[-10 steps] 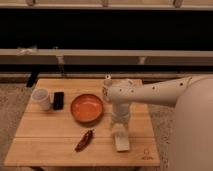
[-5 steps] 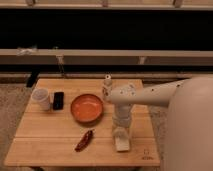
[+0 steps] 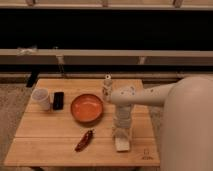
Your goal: Wipe the white sponge on the table
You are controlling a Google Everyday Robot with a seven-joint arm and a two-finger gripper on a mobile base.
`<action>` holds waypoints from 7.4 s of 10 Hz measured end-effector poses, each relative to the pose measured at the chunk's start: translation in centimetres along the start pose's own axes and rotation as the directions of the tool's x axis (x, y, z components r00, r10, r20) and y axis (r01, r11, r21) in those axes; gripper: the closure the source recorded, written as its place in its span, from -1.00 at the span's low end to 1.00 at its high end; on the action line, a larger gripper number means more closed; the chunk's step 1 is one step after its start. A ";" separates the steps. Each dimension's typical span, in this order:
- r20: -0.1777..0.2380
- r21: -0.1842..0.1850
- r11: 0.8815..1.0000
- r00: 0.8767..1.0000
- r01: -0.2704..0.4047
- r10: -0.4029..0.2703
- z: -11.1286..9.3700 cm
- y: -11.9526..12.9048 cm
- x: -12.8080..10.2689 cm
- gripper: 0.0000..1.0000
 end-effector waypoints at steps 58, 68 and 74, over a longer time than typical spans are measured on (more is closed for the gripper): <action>0.169 -0.078 0.945 0.938 0.318 -0.302 -4.1 8.7 -4.3 1.00; 0.157 -0.076 0.995 0.986 0.067 -0.054 -3.1 -1.1 -4.4 1.00; 0.203 -0.084 0.996 0.978 -0.029 0.046 -3.7 -4.4 -8.5 1.00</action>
